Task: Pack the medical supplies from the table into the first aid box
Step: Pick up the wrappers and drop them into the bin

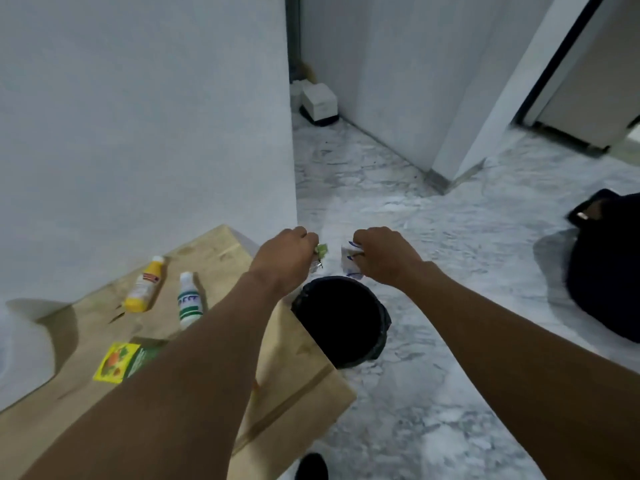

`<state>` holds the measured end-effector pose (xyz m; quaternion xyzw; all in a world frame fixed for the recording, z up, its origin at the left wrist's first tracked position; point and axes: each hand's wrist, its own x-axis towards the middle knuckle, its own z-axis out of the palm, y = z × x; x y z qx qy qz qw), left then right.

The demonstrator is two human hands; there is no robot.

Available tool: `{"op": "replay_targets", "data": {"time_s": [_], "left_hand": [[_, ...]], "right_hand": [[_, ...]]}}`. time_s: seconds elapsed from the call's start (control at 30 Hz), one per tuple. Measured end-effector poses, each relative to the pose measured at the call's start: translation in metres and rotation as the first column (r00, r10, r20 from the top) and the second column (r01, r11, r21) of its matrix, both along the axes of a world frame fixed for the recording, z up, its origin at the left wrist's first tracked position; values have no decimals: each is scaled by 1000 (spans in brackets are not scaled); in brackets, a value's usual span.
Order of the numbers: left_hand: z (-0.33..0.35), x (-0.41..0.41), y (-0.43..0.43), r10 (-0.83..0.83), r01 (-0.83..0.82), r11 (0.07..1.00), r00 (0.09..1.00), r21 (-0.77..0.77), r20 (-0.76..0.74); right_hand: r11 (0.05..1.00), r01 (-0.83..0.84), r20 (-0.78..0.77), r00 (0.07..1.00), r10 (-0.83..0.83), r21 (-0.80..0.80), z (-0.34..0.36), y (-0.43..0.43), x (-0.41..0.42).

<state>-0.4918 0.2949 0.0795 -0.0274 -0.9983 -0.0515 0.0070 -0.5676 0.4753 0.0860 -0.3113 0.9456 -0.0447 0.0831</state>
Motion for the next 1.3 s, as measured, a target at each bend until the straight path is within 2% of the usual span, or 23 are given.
{"op": "replay_targets", "data": {"time_s": [0.17,0.33,0.57,0.67,0.77,0.9,1.1,1.23,1.3], "left_hand": [[-30,-36,21,0,-3,1000,995,30,96],[-68,-75,39,91,-102,993,983,61,156],[-153,-116,72,359,-409,904,886,127,293],[-199,-127,83,434,-494,866,822,84,369],[-248,-134,91,460,-531,846,777,55,429],[-320,-138,96,477,-593,800,723,94,500],[-431,-124,95,444,-588,804,692,87,569],[-499,-113,86,393,-523,850,718,72,574],[-520,-114,79,418,-568,817,701,97,578]], "right_hand": [[1000,-6,76,997,4,26,-24,10,-36],[994,-91,129,988,84,55,-62,19,-86],[942,-312,279,921,270,119,-142,32,-163],[922,-368,310,897,316,123,-186,34,-190],[907,-404,371,866,336,121,-234,35,-204],[904,-414,439,835,332,105,-309,38,-211],[869,-470,540,776,326,151,-420,36,-201],[849,-505,565,751,342,157,-483,29,-197],[837,-523,577,738,350,161,-509,23,-198]]}}
